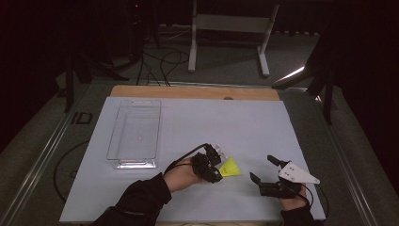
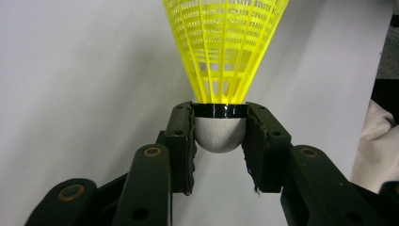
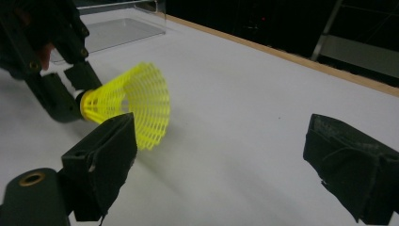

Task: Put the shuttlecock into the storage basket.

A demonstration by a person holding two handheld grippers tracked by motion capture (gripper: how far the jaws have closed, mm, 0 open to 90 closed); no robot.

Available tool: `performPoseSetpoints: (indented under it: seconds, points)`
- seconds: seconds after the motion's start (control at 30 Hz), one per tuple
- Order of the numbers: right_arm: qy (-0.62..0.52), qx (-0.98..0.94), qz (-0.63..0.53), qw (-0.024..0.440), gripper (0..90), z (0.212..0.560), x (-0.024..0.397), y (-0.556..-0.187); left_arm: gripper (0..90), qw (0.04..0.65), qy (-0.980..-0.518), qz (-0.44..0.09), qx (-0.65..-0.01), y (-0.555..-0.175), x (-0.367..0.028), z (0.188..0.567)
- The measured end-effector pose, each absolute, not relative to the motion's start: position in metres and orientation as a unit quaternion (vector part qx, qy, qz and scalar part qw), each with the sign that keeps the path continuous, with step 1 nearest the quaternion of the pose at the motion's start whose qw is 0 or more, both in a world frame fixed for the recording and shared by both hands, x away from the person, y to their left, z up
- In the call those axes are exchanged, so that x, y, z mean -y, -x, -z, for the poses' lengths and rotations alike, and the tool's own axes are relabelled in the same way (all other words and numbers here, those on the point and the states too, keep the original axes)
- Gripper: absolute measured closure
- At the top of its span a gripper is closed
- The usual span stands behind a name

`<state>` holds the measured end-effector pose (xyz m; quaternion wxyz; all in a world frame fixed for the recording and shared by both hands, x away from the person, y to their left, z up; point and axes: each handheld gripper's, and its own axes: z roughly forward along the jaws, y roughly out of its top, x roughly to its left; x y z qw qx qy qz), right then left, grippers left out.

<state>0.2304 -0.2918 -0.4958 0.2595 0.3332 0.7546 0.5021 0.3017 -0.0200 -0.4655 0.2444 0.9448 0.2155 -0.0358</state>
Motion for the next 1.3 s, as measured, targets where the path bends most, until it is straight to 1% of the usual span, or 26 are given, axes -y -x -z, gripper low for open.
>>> performPoseSetpoints:
  seconds: [0.7,0.97,1.3]
  points:
    - [-0.332,-0.759,-0.5,0.255,9.9,0.496,0.291,-0.231,65.8,0.26,-0.94,0.039,-0.216,-0.312,-0.007,0.429]
    - [-0.331,-0.76,-0.499,0.253,9.9,0.496,0.29,-0.231,65.7,0.267,-0.938,0.025,-0.218,-0.316,-0.02,0.414]
    - [-0.329,-0.761,-0.499,0.253,9.9,0.497,0.29,-0.231,65.7,0.264,-0.938,0.022,-0.223,-0.319,-0.035,0.404]
